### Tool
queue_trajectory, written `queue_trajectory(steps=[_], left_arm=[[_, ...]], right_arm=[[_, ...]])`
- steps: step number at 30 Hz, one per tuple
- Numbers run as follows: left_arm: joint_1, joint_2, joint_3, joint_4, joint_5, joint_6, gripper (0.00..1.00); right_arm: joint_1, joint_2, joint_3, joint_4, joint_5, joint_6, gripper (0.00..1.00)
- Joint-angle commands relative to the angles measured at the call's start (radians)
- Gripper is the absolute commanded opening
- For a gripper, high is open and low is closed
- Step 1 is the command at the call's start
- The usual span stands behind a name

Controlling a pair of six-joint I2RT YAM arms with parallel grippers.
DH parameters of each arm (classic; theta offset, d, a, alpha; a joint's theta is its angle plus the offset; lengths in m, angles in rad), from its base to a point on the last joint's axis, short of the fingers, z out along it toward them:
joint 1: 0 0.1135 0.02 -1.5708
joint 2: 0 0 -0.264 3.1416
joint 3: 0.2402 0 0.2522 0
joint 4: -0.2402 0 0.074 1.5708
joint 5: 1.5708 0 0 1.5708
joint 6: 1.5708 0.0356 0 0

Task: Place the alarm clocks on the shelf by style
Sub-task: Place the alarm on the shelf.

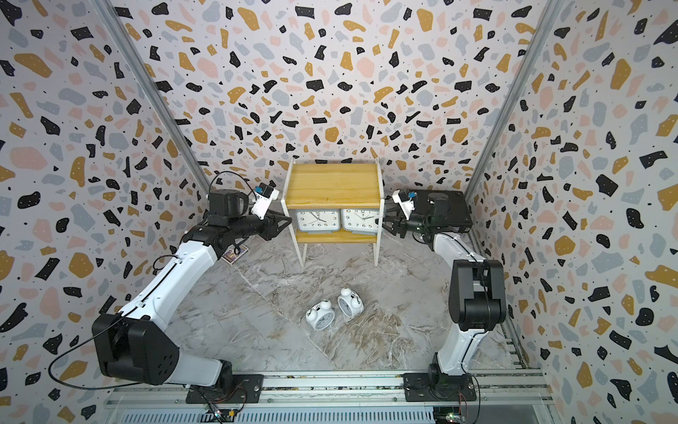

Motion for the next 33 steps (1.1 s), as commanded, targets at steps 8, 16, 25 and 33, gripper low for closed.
queue_trajectory(steps=[8,16,25,33], left_arm=[[0.012,0.004,0.001,0.022,-0.002,0.006,0.37],[0.012,0.006,0.001,0.022,0.001,0.005,0.37],[0.012,0.009,0.002,0.020,0.003,0.006,0.38],[0.012,0.007,0.001,0.017,0.001,0.008,0.38]], right_arm=[[0.006,-0.022,0.030,0.008,-0.063,0.002,0.32],[0.005,-0.016,0.025,0.004,-0.059,0.003,0.38],[0.006,-0.015,0.022,0.007,-0.051,0.002,0.60],[0.006,-0.010,0.022,0.010,-0.047,0.007,0.55]])
